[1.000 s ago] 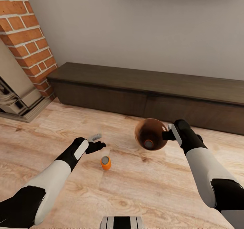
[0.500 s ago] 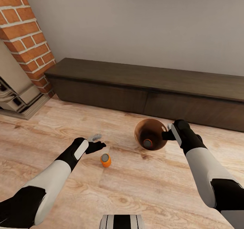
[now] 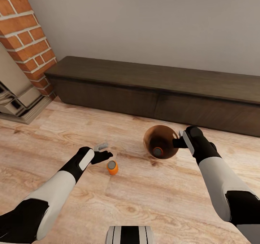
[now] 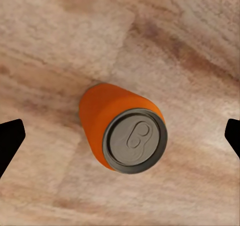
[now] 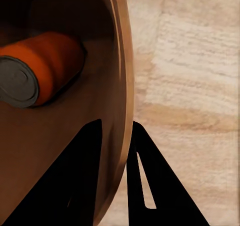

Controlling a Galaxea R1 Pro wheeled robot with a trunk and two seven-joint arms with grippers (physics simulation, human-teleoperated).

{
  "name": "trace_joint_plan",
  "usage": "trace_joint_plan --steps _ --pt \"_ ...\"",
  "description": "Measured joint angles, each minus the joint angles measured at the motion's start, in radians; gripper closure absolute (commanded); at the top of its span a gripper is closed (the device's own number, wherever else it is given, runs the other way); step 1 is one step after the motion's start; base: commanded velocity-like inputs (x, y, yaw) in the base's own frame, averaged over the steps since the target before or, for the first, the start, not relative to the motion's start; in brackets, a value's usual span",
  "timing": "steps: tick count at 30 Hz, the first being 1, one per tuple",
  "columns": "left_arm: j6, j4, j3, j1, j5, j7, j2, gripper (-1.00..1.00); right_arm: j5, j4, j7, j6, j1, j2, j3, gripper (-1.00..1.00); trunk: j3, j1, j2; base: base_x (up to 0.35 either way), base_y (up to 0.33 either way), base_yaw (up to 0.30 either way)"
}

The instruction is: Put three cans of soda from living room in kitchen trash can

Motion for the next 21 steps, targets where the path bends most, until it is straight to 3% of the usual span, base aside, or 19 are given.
trace_joint_plan --steps 21 --pt "-0.014 0.000 -0.004 0.001 0.000 0.000 0.000 -1.00 -0.005 0.015 0.000 0.000 -0.023 0.001 0.013 1.00 0.000 0.007 0.000 0.000 0.000 0.000"
